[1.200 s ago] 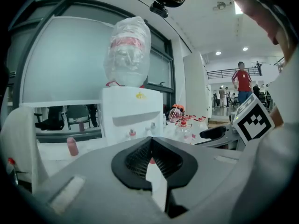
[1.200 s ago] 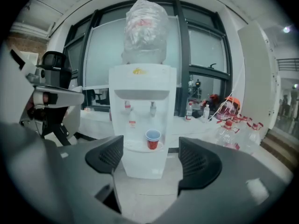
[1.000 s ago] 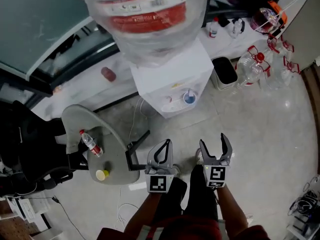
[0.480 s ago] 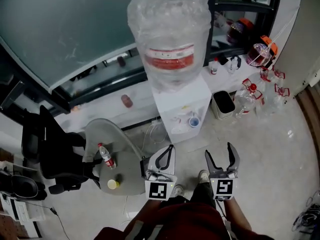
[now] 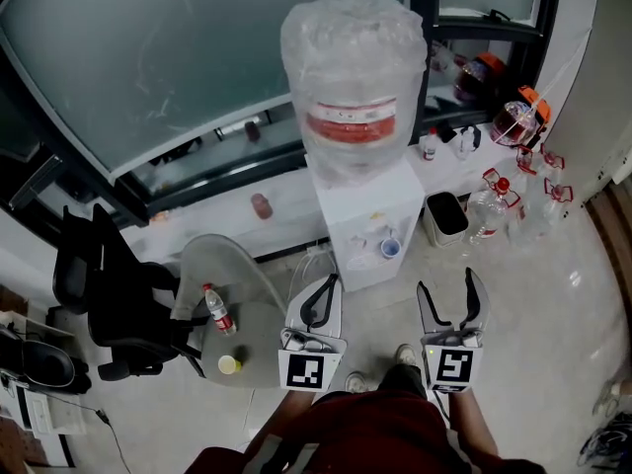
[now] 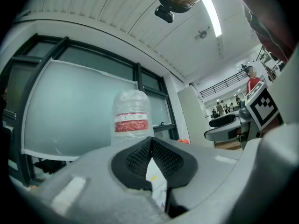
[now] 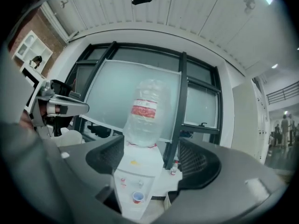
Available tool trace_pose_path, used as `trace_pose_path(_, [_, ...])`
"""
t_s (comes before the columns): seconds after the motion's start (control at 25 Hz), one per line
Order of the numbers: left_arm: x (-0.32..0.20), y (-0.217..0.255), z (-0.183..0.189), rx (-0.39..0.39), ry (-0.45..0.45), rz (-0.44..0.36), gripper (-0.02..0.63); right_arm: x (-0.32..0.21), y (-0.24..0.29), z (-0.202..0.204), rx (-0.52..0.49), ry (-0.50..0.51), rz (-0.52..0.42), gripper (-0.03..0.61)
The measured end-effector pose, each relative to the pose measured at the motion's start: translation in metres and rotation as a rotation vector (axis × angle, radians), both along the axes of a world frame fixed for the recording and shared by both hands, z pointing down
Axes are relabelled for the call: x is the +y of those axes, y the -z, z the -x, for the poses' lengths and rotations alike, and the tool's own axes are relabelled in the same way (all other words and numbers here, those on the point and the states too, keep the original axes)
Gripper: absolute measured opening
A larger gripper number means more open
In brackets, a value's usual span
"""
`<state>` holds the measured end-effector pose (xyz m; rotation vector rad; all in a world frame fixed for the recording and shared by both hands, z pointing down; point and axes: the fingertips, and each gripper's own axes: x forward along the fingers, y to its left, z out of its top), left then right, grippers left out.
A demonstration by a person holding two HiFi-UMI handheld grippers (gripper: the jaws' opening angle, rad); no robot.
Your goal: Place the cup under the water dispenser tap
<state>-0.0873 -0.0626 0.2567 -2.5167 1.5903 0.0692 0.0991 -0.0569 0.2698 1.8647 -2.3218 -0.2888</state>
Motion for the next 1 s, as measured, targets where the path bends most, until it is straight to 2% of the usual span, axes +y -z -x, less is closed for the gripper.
trace_pose_path(0.28, [0.0005, 0.0022, 0.0046, -0.002, 0.012, -0.010, 0.000, -0.0043, 0.0025, 0.0011, -0.025, -0.005, -0.001, 0.338])
trace_pose_path(0.44, [0.0006, 0.0044, 0.0029, -0.008, 0.006, -0.020, -0.002, -0.0050, 0.0031, 0.0028, -0.014, -0.004, -0.002, 0.259])
trace_pose_path(0.84, [0.0015, 0.0075, -0.0028, -0.014, -0.006, -0.031, 0.000, -0.0058, 0.0076, 0.0070, -0.049, 0.017, -0.014, 0.002])
trace_pose_path(1.0, [-0.0002, 0.0090, -0.0025, -0.009, -0.007, -0.029, -0.002, -0.0079, 0.0067, 0.0070, -0.048, 0.019, -0.008, 0.002])
